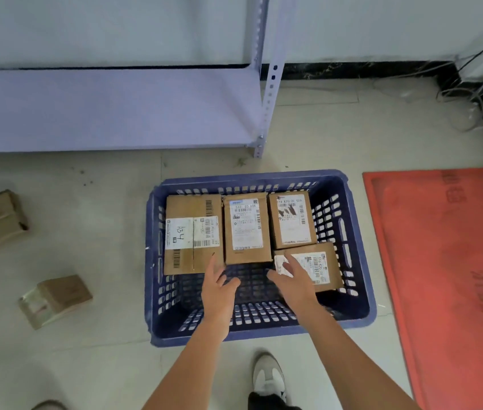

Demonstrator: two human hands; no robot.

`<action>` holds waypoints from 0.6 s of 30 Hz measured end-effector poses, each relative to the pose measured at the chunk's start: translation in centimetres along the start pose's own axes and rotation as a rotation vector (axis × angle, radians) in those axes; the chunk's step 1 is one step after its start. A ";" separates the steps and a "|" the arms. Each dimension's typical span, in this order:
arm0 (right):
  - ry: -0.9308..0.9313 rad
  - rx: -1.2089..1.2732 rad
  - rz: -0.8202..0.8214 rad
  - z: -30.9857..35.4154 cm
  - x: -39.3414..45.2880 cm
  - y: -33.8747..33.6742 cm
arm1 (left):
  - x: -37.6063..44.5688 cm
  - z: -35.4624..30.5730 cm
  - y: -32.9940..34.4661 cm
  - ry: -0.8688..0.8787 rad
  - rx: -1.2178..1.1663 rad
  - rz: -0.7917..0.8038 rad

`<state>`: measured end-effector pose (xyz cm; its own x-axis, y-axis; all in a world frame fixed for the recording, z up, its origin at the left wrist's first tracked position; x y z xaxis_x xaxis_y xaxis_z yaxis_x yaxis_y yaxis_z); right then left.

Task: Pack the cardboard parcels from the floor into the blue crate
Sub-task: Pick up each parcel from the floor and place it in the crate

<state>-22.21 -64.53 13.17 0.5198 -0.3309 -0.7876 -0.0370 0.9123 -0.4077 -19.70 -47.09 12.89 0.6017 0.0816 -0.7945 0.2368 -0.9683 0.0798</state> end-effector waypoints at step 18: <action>-0.262 -0.162 0.130 16.7 -13.9 36.3 | 2.1 -13.2 -40.4 0.074 -0.158 -0.182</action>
<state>-16.52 -22.84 17.00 0.7028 -0.1217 -0.7008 -0.2415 0.8859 -0.3961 -17.95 -4.69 15.99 0.5913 0.2741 -0.7584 0.4593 -0.8875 0.0373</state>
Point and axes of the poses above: each hand's wrist, its own x-axis towards the middle knuckle, its own y-axis out of the palm, z = x × y, the point moved 9 cm from there along x, towards the middle knuckle, and after that the axes turned 14 degrees about -x, right-handed, at the moved point
